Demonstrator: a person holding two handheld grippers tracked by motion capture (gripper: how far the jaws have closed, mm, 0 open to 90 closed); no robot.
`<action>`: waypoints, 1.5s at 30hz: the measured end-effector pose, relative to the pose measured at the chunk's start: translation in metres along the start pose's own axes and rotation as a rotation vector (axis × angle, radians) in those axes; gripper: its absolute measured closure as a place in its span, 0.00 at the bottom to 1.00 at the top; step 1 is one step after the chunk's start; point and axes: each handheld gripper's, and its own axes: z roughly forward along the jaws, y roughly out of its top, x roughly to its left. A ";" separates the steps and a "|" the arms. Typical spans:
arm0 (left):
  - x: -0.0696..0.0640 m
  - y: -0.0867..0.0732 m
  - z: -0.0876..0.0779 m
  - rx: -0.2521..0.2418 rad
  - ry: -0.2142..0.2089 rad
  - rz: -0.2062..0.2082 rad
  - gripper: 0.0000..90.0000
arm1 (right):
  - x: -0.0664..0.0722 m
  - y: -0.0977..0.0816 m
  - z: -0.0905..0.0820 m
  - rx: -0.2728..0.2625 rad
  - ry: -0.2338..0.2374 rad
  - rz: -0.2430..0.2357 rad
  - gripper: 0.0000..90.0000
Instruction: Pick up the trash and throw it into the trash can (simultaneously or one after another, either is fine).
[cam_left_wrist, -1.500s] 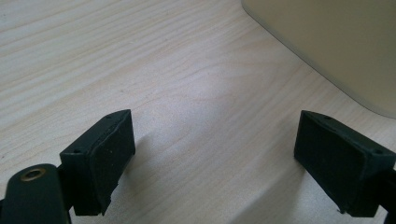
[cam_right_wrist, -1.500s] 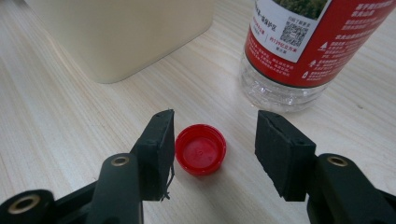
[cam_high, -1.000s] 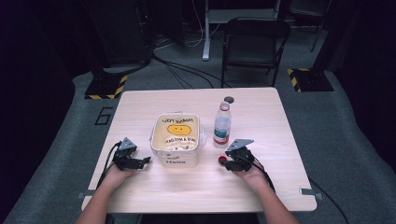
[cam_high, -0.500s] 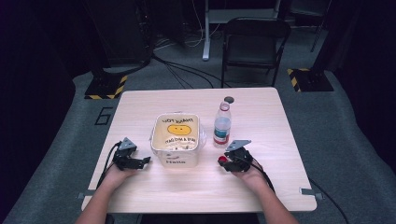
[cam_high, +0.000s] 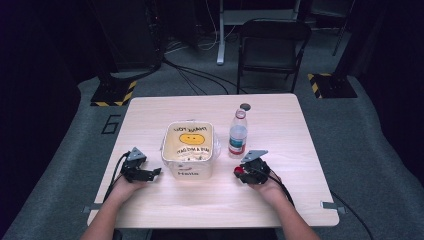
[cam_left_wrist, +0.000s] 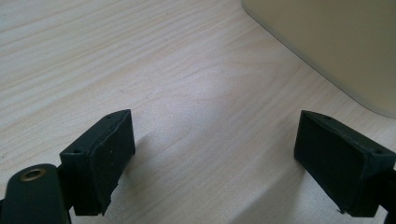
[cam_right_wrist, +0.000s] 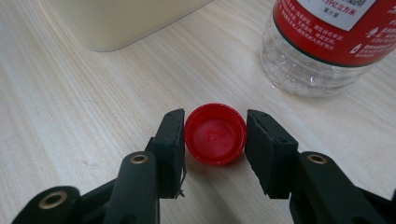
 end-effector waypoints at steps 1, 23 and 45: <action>0.000 0.000 0.000 0.001 0.000 -0.001 0.13 | 0.000 0.000 0.000 -0.004 0.000 -0.002 0.64; 0.000 0.000 0.000 0.000 0.000 0.000 0.13 | -0.001 0.004 -0.021 -0.043 0.012 0.000 0.64; 0.000 0.000 0.000 0.003 -0.001 0.000 0.13 | 0.004 0.021 -0.047 -0.100 0.060 0.001 0.64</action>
